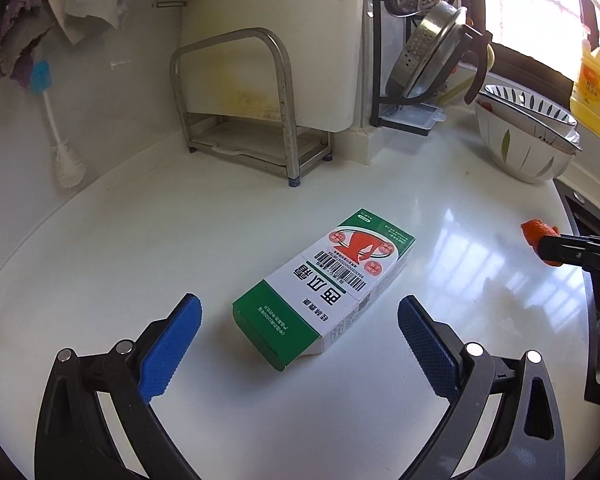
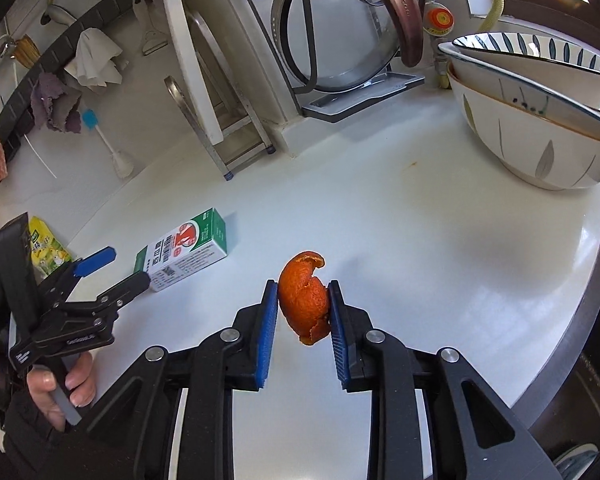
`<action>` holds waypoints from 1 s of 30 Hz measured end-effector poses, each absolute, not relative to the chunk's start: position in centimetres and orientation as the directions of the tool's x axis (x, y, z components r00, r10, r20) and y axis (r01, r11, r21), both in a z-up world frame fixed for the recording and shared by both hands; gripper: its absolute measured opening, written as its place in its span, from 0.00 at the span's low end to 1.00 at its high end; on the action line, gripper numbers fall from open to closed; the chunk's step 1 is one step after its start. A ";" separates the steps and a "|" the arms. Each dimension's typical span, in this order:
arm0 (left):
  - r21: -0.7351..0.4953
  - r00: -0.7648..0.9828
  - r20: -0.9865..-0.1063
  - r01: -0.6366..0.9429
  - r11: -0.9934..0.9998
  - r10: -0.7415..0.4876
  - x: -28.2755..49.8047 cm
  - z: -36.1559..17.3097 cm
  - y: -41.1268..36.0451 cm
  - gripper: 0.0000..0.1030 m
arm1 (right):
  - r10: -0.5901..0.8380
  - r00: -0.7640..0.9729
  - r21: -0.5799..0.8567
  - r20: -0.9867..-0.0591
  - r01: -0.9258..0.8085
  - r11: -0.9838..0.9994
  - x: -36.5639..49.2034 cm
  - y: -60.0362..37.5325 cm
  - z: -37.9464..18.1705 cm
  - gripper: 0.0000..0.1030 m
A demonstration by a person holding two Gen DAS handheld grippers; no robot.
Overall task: Collect trash
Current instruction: 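Grasp the green-and-white milk carton with the left gripper while the right holds the orange peel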
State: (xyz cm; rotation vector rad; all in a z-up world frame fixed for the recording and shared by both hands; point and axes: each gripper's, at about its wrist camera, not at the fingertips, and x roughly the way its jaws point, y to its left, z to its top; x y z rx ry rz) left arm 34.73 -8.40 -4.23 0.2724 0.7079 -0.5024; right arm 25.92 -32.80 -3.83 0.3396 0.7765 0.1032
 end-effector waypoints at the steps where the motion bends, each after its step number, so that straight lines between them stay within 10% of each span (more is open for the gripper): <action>1: 0.070 0.639 -0.684 0.537 0.840 -0.352 34.9 -4.3 -8.6 0.94 | 0.222 0.711 0.339 -0.668 0.025 0.940 25.7 -32.6 -3.8 0.24; 30: 0.029 0.499 -0.771 0.648 0.761 -0.396 38.0 -5.9 -11.1 0.92 | 0.306 0.695 0.376 -0.651 -0.055 0.925 25.6 -30.2 -3.3 0.24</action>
